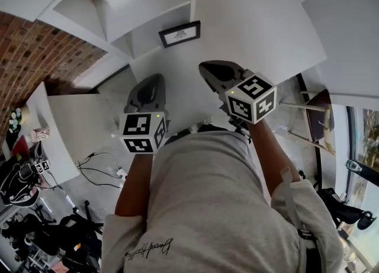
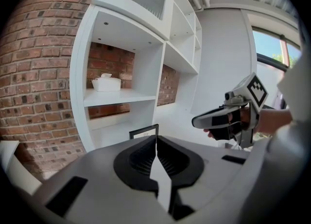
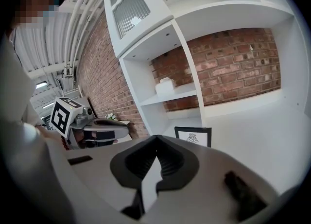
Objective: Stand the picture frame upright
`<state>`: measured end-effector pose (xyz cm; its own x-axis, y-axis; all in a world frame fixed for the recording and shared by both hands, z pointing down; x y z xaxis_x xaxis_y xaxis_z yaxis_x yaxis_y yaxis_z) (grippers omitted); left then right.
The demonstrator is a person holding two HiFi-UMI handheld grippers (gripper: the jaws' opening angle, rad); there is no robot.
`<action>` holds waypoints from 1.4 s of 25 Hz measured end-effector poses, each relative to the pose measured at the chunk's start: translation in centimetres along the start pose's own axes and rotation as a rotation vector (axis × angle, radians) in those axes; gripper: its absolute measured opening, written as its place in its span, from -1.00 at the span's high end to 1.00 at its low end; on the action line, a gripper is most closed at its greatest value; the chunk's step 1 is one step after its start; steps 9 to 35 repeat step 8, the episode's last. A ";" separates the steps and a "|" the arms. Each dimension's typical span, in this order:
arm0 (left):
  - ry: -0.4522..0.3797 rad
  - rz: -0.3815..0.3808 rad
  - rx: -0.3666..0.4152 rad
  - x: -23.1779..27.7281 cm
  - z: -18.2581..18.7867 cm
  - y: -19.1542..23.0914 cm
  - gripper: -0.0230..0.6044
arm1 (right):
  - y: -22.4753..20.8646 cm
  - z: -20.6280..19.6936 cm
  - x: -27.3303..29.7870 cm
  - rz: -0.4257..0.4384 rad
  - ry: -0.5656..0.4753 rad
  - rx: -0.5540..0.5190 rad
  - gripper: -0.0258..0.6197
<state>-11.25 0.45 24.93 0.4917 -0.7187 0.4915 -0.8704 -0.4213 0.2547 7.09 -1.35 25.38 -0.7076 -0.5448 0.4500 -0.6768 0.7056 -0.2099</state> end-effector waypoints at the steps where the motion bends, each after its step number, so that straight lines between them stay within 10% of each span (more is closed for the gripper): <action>1: 0.003 -0.003 -0.001 0.0 -0.1 -0.1 0.86 | 0.1 -0.1 -0.1 0.001 -0.001 0.001 0.83; 35: 0.004 -0.008 -0.001 -0.2 -0.1 -0.1 0.86 | 0.2 0.0 0.0 0.007 -0.001 -0.008 0.83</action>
Point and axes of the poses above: the fingertips, and each gripper's own axes: x forward along the fingers, y to its left, z out of its top, the point moved 7 cm from there along -x, backward along the fingers, and after that the axes turned 8 degrees about -x, right-handed, at the moved point
